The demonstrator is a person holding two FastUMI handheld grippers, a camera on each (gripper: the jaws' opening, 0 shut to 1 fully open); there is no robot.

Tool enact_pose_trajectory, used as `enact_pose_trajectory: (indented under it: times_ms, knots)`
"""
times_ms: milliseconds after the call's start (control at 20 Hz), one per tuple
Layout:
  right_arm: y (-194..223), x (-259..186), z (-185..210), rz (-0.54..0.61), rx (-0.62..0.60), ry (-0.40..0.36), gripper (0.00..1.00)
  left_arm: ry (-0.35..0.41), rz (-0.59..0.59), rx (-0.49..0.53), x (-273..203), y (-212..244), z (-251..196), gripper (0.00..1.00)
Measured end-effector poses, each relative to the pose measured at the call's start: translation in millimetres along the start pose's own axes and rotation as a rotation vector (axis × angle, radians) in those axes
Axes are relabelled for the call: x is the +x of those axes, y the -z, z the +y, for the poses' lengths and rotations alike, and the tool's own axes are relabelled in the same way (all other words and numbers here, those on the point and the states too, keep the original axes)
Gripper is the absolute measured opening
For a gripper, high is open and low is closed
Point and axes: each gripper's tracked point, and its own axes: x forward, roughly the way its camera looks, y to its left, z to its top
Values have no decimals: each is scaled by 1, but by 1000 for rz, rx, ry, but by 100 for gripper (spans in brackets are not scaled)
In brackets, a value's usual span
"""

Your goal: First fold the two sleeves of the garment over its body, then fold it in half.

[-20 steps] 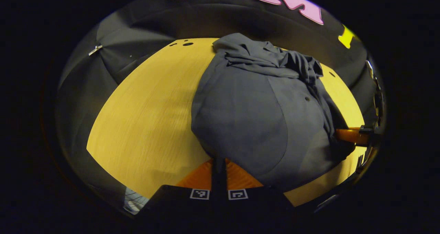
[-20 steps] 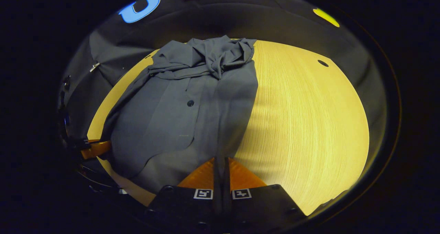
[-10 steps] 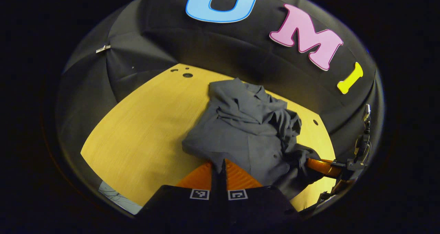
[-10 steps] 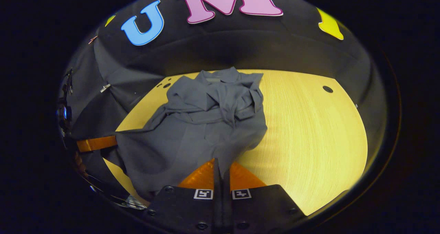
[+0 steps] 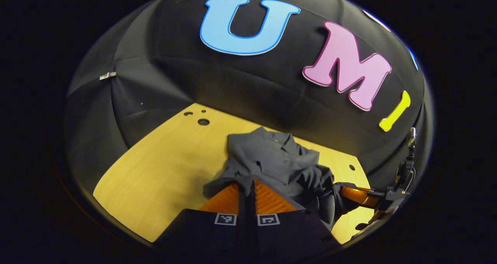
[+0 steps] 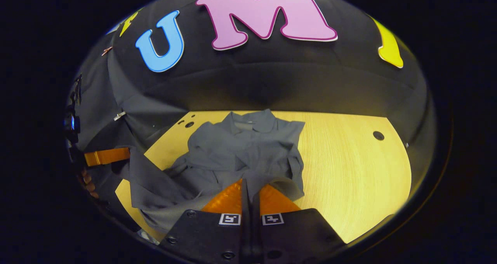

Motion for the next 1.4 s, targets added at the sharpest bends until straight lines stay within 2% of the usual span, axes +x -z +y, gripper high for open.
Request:
enact_pose_trajectory:
  times_ms: [250,450,800,1050,1250,1400]
  knots:
    - [-47,35,-14,-72,-11,28,5,37,-78,-10,52,-52,-14,5]
    - [-88,63,-24,-148,-58,55,5,38,-146,-44,102,-82,-17,5]
    - [-126,130,-59,-232,-34,155,5,35,-242,-64,198,-126,-5,5]
    - [-124,178,-75,-226,-100,188,5,26,-208,-125,260,-110,31,5]
    - [-107,200,-80,-200,-119,216,7,12,-160,-120,281,-90,40,12]
    - [-103,204,-79,-188,-84,220,18,15,-138,-77,275,-87,33,18]
